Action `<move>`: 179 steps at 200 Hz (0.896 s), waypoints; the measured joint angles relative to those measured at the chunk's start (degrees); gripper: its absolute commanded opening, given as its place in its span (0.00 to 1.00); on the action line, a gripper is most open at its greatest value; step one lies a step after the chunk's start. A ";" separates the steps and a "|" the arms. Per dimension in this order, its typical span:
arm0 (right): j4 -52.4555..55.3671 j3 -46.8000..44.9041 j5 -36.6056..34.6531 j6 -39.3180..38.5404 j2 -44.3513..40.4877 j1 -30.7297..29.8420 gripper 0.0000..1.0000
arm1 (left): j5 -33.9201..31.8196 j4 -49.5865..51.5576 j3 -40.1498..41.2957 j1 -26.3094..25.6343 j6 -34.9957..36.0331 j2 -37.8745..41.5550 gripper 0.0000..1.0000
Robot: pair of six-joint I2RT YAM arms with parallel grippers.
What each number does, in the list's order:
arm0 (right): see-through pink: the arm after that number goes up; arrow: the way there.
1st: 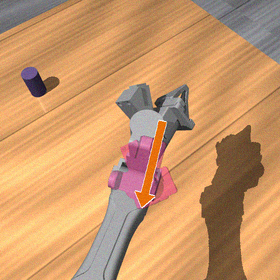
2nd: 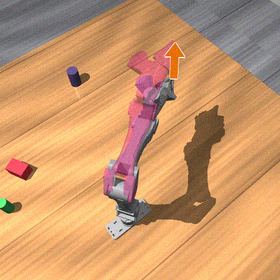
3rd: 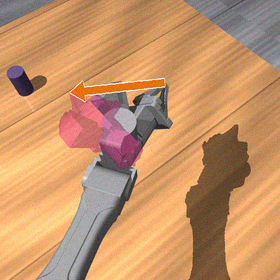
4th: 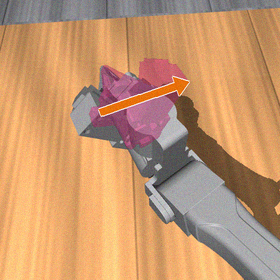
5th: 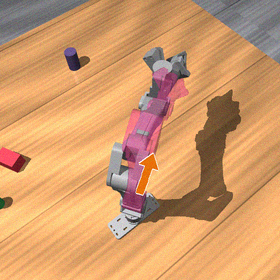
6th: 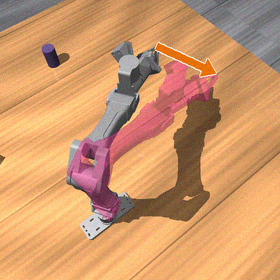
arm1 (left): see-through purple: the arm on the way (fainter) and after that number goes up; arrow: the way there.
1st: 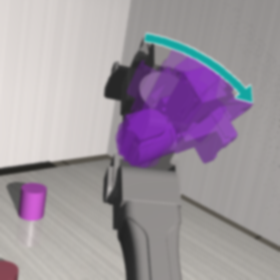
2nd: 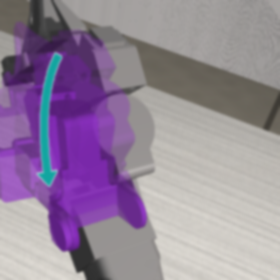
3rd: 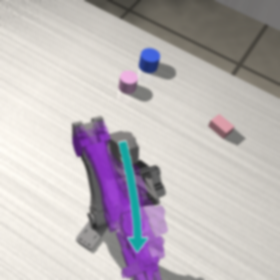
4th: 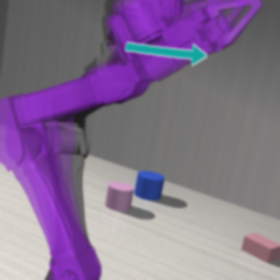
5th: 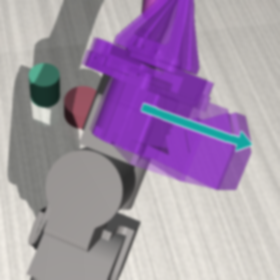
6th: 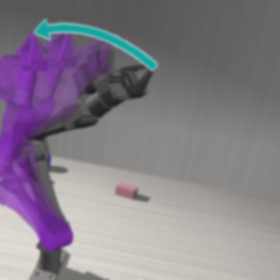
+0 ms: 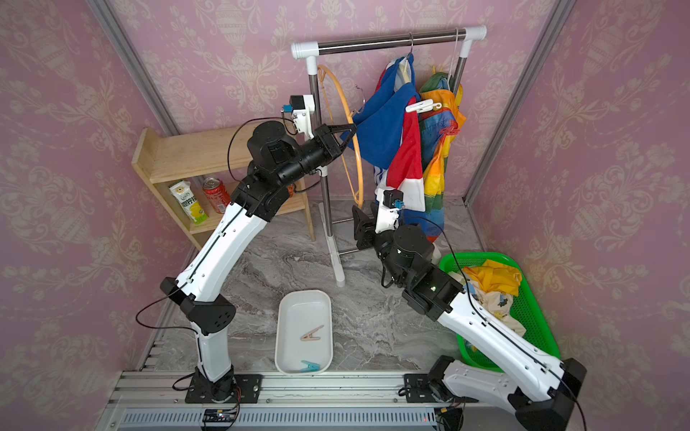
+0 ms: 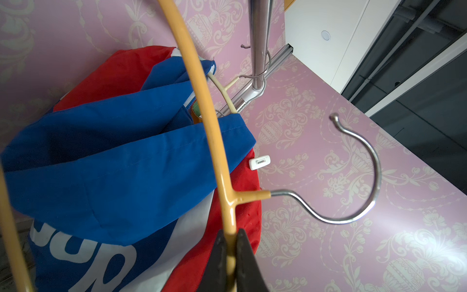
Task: Remove the clothespins securing jackets to the hanger
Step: Adjust the hanger.
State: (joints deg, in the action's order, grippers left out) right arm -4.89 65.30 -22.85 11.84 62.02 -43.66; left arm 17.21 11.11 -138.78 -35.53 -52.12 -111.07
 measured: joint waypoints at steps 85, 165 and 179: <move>-0.87 4.79 -0.98 -0.28 4.63 1.84 0.20 | 0.55 -0.74 -2.56 -0.33 -3.10 0.00 0.00; 1.99 8.68 0.94 -3.89 7.30 2.69 0.00 | 0.44 -0.33 -5.86 0.33 -4.07 -2.29 0.00; 2.49 9.11 0.92 -4.63 7.28 2.78 0.00 | 0.48 -0.31 -6.25 0.44 -4.31 -2.43 0.09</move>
State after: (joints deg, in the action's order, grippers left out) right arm -2.39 74.41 -21.93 7.20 69.30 -40.88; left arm 17.69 10.81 -145.03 -35.09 -56.42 -113.49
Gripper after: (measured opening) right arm 0.145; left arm 0.090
